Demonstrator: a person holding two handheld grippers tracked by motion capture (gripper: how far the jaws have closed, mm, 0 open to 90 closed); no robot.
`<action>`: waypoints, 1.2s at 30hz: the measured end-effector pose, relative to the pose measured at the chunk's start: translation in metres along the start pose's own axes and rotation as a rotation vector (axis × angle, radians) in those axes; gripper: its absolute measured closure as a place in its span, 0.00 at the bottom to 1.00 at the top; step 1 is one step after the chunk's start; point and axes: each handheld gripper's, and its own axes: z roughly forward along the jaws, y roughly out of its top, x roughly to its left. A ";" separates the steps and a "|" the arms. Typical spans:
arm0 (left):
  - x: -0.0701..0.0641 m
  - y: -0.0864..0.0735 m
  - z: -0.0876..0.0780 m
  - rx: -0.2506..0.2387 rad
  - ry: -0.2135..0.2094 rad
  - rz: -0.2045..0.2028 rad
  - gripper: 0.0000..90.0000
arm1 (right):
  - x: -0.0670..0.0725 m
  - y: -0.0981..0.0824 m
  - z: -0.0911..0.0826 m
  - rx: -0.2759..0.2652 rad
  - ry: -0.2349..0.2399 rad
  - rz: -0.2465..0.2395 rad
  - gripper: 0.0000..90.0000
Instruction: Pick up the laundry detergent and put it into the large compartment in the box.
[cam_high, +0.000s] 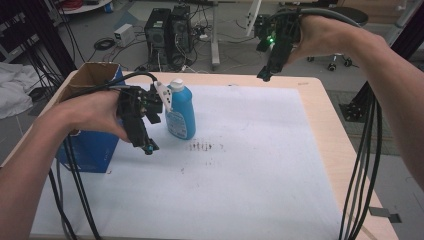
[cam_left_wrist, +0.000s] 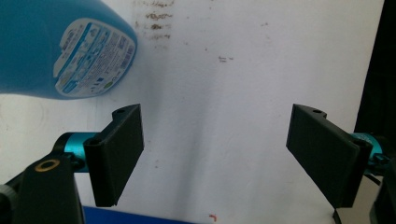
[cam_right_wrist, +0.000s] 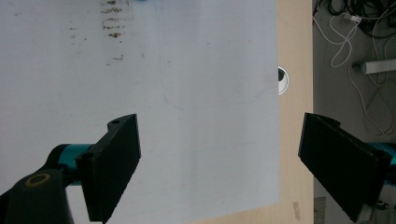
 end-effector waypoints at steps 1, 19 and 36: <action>0.005 -0.003 0.000 0.005 -0.002 -0.008 0.21 | 0.001 0.000 0.000 0.001 -0.001 0.003 0.14; 0.045 -0.012 -0.013 0.021 0.021 -0.033 0.21 | 0.003 0.008 0.002 -0.003 0.004 -0.037 0.13; 0.081 -0.003 -0.024 0.029 0.059 -0.023 0.21 | 0.004 0.009 0.000 -0.012 0.007 -0.025 0.14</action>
